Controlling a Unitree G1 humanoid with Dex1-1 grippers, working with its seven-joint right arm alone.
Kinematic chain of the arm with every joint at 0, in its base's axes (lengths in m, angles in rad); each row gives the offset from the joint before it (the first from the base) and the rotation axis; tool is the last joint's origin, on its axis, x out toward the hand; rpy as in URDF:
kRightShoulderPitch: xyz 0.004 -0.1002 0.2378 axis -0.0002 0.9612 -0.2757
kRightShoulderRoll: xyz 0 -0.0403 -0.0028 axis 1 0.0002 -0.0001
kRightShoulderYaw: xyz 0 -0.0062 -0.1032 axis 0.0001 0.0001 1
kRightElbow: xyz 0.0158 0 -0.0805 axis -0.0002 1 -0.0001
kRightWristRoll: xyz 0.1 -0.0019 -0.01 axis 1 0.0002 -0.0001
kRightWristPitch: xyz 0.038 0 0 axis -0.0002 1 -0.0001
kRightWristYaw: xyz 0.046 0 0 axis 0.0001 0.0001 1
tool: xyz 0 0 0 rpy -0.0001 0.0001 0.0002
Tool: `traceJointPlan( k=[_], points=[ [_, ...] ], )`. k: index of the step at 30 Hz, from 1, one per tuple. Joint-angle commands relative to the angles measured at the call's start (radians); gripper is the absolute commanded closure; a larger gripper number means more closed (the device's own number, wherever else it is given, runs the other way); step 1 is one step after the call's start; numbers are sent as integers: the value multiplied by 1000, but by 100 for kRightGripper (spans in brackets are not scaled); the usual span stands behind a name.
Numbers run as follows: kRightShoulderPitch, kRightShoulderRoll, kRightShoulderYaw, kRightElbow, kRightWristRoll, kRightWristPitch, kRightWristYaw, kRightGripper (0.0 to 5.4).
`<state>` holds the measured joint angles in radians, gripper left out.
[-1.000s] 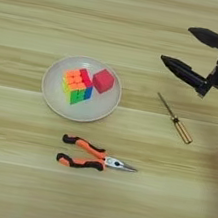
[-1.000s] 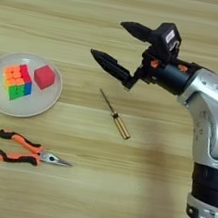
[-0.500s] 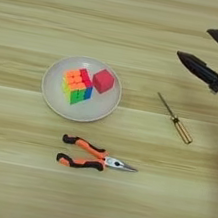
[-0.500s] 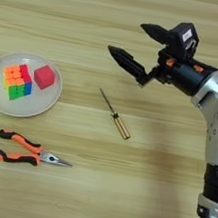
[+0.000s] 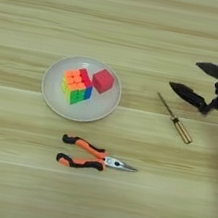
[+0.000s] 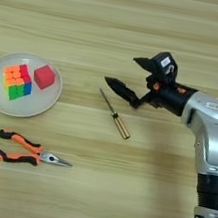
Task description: Move the objects on the table
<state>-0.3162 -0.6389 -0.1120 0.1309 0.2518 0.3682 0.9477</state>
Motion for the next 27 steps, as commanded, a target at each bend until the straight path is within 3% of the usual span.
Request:
traceJointPlan(
  k=[1, 10, 22, 27],
  points=[
    [-62, -23, 5, 76, -39, -96, -18, 3],
    [-82, 8, 48, 238, -87, -170, -14, 3],
    [-76, 29, 87, 291, -137, -219, -14, 3],
    [-78, 32, 97, 312, -160, -238, -20, 57]
  ],
)
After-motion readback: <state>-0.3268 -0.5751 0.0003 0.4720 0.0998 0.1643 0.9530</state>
